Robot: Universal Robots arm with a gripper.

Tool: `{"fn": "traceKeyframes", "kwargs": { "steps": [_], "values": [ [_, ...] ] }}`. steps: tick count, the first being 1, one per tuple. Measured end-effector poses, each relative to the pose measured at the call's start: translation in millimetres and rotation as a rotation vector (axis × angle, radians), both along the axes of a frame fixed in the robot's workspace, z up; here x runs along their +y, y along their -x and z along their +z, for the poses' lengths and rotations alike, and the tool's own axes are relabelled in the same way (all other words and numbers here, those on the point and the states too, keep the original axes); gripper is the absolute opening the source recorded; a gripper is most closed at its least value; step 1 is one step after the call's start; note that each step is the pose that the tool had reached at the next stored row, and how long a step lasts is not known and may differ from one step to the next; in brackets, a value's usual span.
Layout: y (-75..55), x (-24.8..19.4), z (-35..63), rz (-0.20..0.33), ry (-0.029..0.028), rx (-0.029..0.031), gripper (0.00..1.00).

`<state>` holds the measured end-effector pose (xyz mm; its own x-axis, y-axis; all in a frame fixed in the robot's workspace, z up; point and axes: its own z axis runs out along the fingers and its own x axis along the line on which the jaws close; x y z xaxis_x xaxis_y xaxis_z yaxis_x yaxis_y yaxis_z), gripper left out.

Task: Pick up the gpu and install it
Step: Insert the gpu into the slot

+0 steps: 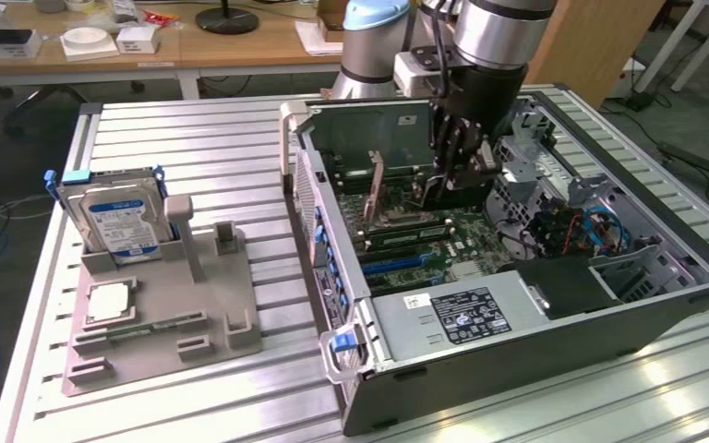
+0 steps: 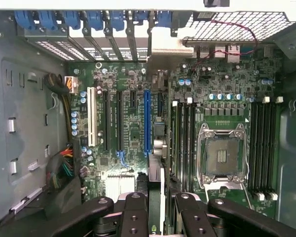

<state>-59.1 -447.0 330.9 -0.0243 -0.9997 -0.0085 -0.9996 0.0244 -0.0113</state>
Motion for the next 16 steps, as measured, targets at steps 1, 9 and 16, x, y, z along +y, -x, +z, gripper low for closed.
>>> {"fn": "traceKeyframes", "kwargs": {
  "steps": [1,9,16],
  "values": [
    [1.2,0.0,-1.3,0.000,0.0000,0.0000,0.26],
    [7.8,0.0,-9.3,0.000,0.0000,0.0000,0.26],
    [11.0,-1.0,-14.3,0.000,-0.0003,-0.0001,0.26]
  ]
}}
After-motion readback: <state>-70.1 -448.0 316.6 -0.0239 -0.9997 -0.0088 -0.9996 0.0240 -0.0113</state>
